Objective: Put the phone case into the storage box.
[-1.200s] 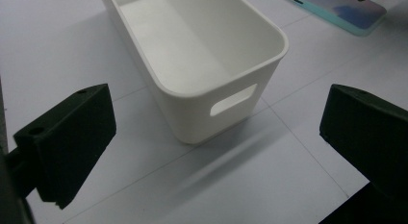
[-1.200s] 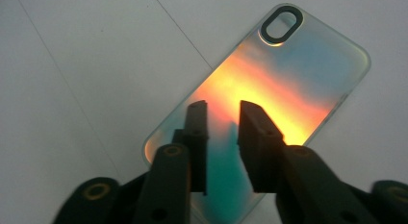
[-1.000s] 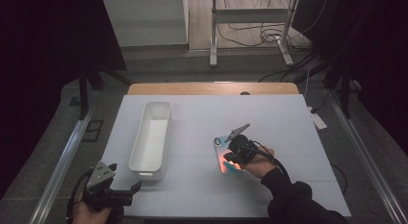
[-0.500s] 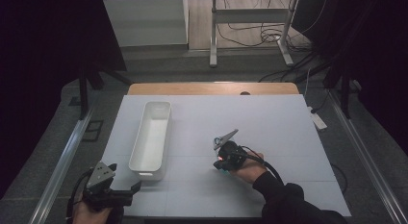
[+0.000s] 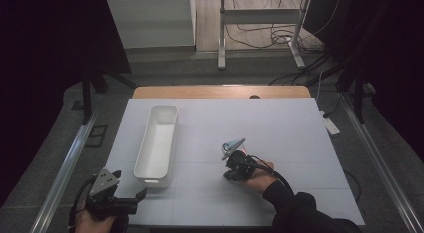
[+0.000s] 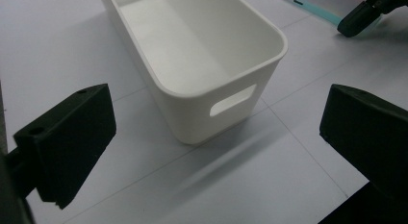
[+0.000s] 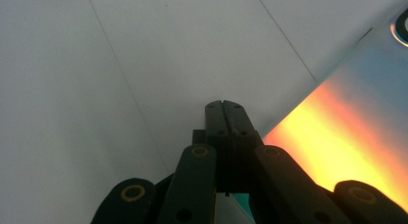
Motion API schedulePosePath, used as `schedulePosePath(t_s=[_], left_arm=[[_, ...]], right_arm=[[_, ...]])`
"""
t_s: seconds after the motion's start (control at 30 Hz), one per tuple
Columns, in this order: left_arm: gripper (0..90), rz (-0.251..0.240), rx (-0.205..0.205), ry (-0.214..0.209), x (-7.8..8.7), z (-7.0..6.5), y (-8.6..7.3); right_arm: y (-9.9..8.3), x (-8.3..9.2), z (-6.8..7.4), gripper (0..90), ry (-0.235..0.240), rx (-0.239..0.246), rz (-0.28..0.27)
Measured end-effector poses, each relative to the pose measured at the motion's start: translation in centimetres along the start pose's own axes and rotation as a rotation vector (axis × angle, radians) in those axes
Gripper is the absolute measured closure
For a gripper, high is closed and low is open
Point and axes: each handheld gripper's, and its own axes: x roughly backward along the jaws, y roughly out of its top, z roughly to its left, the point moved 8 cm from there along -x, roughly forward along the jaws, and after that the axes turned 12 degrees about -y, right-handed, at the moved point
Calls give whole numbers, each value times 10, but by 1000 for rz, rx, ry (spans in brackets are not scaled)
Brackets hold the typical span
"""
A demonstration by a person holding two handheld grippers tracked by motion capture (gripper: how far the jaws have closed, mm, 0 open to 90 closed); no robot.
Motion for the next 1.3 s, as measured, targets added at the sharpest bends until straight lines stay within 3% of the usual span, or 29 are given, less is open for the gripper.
schedulePosePath(t_s=[1.03, 1.3], left_arm=[[0, 1, 0, -1, 0, 0, 0], [0, 2, -1, 0, 0, 0, 0]], right_arm=[[-25, 10, -47, 892, -57, -124, 11], [-26, 11, -50, 892, -65, -136, 16]])
